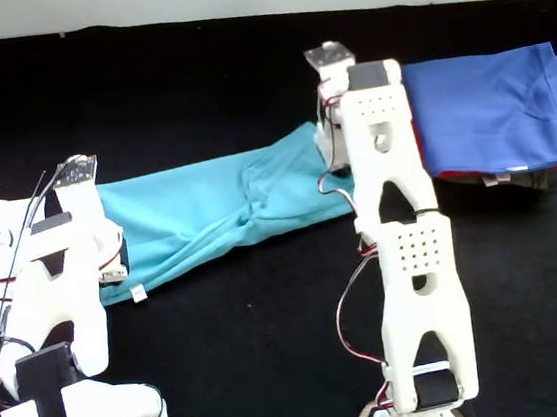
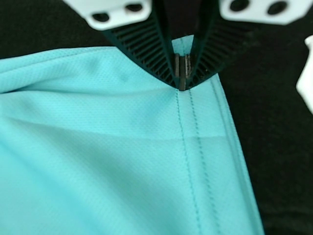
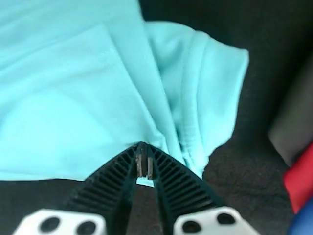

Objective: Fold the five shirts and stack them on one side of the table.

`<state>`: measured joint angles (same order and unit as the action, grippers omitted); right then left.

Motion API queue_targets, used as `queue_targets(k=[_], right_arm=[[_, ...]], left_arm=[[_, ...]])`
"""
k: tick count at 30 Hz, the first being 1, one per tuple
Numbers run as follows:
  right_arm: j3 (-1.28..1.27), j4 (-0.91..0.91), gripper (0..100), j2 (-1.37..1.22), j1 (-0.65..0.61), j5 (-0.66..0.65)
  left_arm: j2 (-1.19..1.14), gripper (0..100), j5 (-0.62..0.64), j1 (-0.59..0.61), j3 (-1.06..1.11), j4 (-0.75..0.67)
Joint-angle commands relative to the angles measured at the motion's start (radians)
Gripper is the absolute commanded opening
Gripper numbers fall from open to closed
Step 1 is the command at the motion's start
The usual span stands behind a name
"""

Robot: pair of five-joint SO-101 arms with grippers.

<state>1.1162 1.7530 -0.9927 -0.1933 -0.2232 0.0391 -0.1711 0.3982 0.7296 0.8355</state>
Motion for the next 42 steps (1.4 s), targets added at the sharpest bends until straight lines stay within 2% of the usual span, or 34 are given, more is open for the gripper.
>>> queue_targets(k=[1, 5, 11, 17, 19, 22, 26, 29, 35, 42], right_arm=[[-0.033, 0.010, 0.6, 0.067, 0.070, -0.061], [-0.070, 0.012, 0.6, 0.077, 0.094, -0.144], [-0.077, 0.012, 0.6, 0.182, 0.038, -0.146], [-0.088, 0.013, 0.6, 0.415, 0.031, -0.143], [-0.150, 0.013, 0.6, 0.483, 0.033, -0.118], [-0.303, 0.012, 0.6, 0.581, 0.018, -0.080], [-0.503, 0.010, 0.6, 0.730, -0.025, -0.081], [-0.602, 0.008, 0.6, 0.846, -0.054, -0.081], [-0.816, 0.008, 0.6, 1.093, -0.064, -0.081], [-1.096, 0.007, 0.6, 1.382, -0.064, -0.081]], left_arm=[[-0.010, 1, 0.006, -0.013, -0.005, -0.014], [-0.010, 1, 0.006, -0.013, -0.005, -0.014], [-0.010, 1, 0.006, -0.013, -0.005, -0.014], [0.001, 1, 0.008, -0.013, -0.004, -0.011], [0.012, 1, 0.008, -0.008, -0.022, -0.003], [0.070, 2, 0.009, 0.019, -0.081, 0.124], [0.148, 15, 0.044, 0.099, -0.173, 0.252], [0.137, 24, 0.074, 0.145, -0.214, 0.247], [-0.035, 24, 0.078, 0.145, -0.297, 0.183], [-0.269, 22, 0.080, 0.147, -0.518, 0.184]])
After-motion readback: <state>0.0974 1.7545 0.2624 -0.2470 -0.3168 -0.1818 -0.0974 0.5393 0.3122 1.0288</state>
